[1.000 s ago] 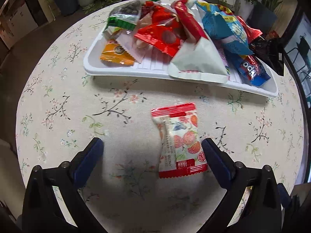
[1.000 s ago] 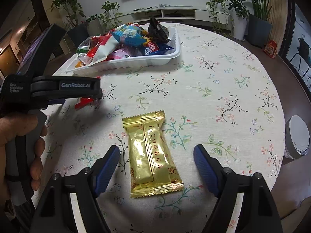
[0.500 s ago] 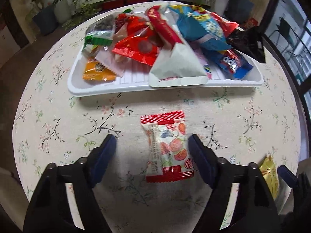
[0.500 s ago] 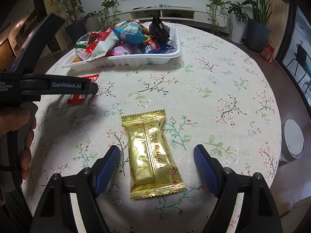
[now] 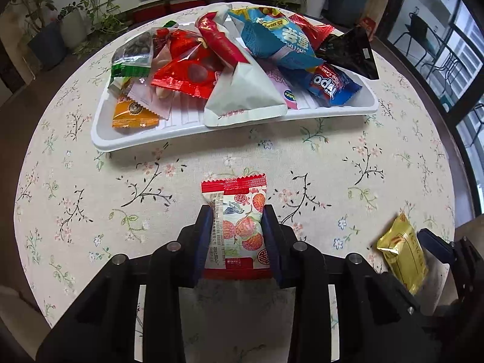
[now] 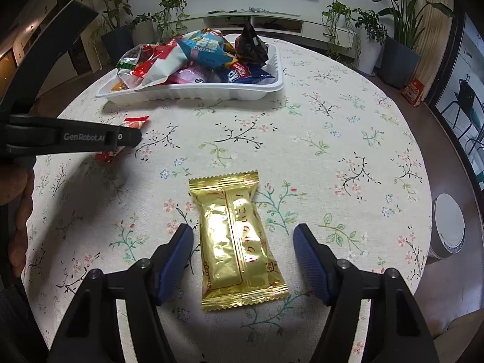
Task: Organize snacks
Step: 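Grasp the red-and-white fruit-print packet with the left tool while the right tool grasps the gold bar, then carry the fruit-print packet and gold bar into the white tray with both tools, then open both tools over the tray and lift them away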
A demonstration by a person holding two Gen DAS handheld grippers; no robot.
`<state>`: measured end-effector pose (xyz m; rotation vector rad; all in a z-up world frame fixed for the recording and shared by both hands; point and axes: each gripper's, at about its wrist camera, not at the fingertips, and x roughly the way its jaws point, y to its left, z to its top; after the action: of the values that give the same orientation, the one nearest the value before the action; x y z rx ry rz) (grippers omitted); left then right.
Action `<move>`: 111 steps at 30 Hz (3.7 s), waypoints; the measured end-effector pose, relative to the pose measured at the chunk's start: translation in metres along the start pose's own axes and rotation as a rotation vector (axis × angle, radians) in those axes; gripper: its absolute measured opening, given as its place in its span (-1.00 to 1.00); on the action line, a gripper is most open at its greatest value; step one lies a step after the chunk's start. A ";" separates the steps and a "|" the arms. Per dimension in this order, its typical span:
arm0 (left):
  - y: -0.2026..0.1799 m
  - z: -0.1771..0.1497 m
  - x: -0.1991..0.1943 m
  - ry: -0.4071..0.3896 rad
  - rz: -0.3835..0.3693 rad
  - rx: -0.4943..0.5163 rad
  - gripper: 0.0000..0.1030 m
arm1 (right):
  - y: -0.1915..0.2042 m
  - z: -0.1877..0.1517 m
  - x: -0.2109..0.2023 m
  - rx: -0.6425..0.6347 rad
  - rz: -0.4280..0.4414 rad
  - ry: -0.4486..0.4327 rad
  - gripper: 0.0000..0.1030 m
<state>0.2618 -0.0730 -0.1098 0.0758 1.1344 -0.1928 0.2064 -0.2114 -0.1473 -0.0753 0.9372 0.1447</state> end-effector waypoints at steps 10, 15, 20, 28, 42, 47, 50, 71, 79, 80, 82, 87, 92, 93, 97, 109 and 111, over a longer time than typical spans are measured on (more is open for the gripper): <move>0.038 -0.045 -0.021 -0.044 -0.055 -0.036 -0.41 | 0.002 0.001 -0.005 0.001 0.022 0.025 -0.34; 0.053 -0.075 -0.051 -0.083 -0.090 -0.052 -0.41 | 0.003 -0.001 -0.012 0.014 0.029 0.026 -0.35; 0.066 -0.093 -0.070 -0.120 -0.124 -0.075 -0.41 | -0.004 0.002 -0.032 0.073 0.069 -0.010 -0.35; 0.099 -0.078 -0.106 -0.190 -0.167 -0.122 -0.41 | -0.021 0.036 -0.067 0.148 0.154 -0.073 -0.35; 0.134 0.060 -0.150 -0.311 -0.114 -0.069 -0.41 | -0.002 0.199 -0.082 0.039 0.157 -0.177 -0.35; 0.123 0.097 -0.117 -0.284 -0.119 -0.033 -0.41 | 0.013 0.240 -0.042 0.021 0.168 -0.138 -0.35; 0.119 0.112 -0.089 -0.254 -0.132 -0.039 -0.41 | 0.024 0.252 -0.011 -0.005 0.159 -0.097 -0.35; 0.094 0.135 0.019 -0.183 -0.102 -0.020 -0.33 | 0.036 0.249 0.079 -0.036 0.055 0.002 -0.34; 0.096 0.139 0.026 -0.185 -0.094 -0.033 -0.14 | 0.035 0.246 0.079 -0.019 0.063 0.014 -0.04; 0.097 0.139 0.026 -0.187 -0.091 -0.037 -0.08 | 0.034 0.245 0.078 -0.016 0.064 0.013 0.07; 0.101 0.136 0.024 -0.192 -0.085 -0.048 0.01 | 0.033 0.244 0.075 -0.009 0.066 0.005 0.14; 0.104 0.134 0.013 -0.217 -0.060 -0.055 0.20 | 0.034 0.243 0.067 -0.019 0.053 -0.015 0.20; 0.101 0.125 -0.009 -0.253 -0.028 -0.045 0.35 | 0.033 0.241 0.055 -0.015 0.055 -0.032 0.22; 0.101 0.122 -0.015 -0.266 -0.021 -0.042 0.39 | 0.032 0.241 0.052 -0.009 0.058 -0.036 0.23; 0.104 0.105 -0.045 -0.315 -0.015 -0.056 0.61 | 0.021 0.235 0.027 0.047 0.112 -0.083 0.43; 0.106 -0.005 -0.151 -0.496 -0.037 -0.112 0.99 | -0.027 0.181 -0.054 0.377 0.488 -0.213 0.99; 0.102 -0.034 -0.167 -0.532 -0.078 -0.124 0.99 | -0.024 0.165 -0.067 0.376 0.494 -0.235 1.00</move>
<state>0.1827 0.0511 0.0234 -0.1247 0.6164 -0.1965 0.3019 -0.2200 0.0043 0.5153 0.7195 0.4210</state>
